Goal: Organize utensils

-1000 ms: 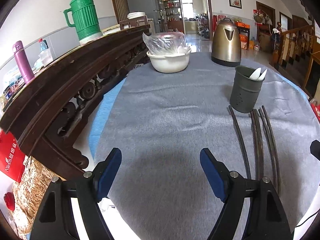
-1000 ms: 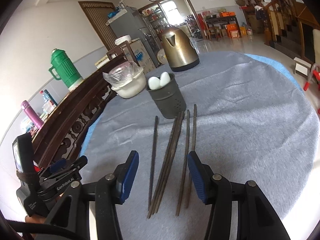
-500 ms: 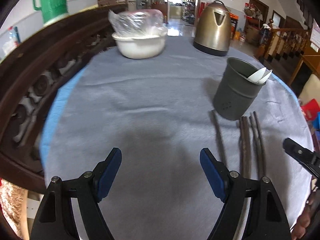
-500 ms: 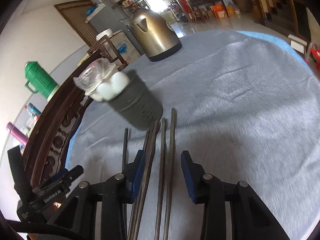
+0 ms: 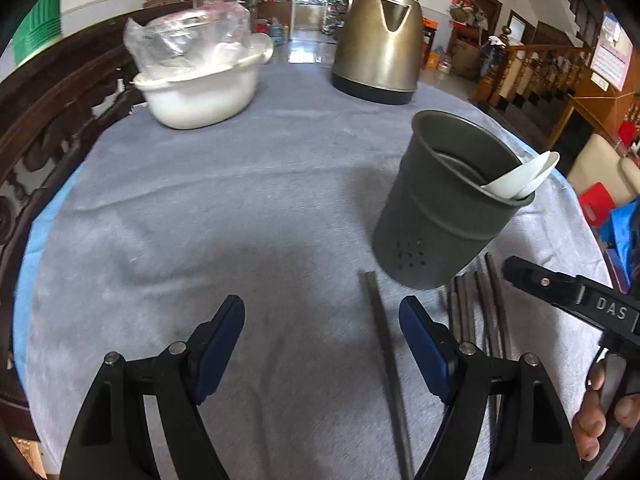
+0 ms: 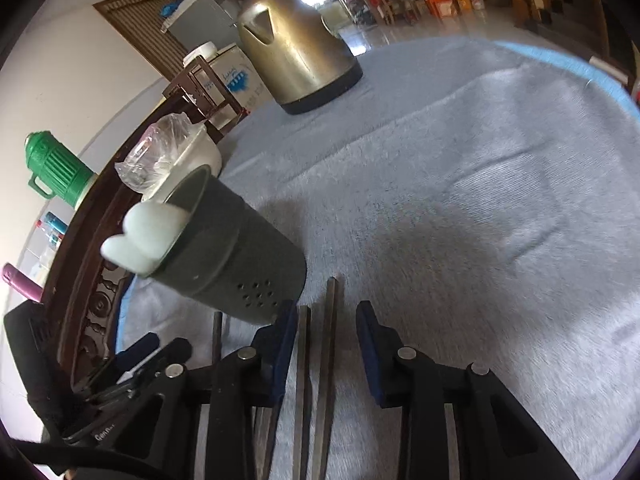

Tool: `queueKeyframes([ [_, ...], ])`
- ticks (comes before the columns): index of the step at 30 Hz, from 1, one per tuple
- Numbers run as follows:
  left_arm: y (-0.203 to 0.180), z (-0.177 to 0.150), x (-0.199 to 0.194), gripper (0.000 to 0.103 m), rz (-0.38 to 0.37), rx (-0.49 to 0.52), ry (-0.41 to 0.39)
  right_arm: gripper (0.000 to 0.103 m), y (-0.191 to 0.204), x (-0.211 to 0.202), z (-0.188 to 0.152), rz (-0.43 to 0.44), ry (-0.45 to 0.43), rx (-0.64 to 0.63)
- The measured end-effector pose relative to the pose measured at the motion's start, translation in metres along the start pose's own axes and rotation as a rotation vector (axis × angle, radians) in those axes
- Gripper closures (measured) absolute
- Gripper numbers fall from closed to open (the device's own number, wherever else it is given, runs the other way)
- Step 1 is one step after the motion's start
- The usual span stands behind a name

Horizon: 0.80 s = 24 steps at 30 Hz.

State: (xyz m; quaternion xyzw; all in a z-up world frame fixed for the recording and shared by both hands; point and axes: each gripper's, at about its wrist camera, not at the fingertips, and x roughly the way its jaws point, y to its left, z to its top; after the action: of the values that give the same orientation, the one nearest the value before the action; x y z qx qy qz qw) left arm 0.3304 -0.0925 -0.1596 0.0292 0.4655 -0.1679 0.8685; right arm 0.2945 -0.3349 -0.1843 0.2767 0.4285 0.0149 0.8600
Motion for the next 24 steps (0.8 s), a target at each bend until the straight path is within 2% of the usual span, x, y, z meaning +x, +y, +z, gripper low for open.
queueKeyframes([
  [1, 0.000, 0.002, 0.005, 0.023, -0.013, -0.002, 0.015, 0.071, 0.000, 0.002, 0.001, 0.000, 0.007, -0.001],
  [5, 0.005, 0.008, 0.022, 0.037, -0.045, -0.028, 0.073, 0.075, 0.000, 0.016, 0.006, -0.026, 0.044, 0.001],
  [9, 0.006, 0.013, 0.029, 0.041, -0.071, -0.032, 0.088, 0.079, 0.002, 0.025, 0.008, -0.044, 0.070, 0.007],
  [14, 0.002, 0.017, 0.038, 0.049, -0.084, -0.019, 0.100, 0.092, 0.009, 0.029, 0.009, -0.094, 0.083, -0.024],
  [16, 0.000, 0.019, 0.040, 0.059, -0.092, -0.013, 0.104, 0.094, 0.008, 0.029, 0.009, -0.095, 0.082, -0.019],
  [20, 0.002, 0.026, 0.048, 0.092, -0.132, -0.014, 0.132, 0.095, 0.007, 0.026, 0.007, -0.084, 0.075, -0.016],
  [24, -0.003, 0.027, 0.045, 0.094, -0.140, 0.008, 0.118, 0.095, 0.006, 0.018, 0.005, -0.055, 0.052, -0.001],
])
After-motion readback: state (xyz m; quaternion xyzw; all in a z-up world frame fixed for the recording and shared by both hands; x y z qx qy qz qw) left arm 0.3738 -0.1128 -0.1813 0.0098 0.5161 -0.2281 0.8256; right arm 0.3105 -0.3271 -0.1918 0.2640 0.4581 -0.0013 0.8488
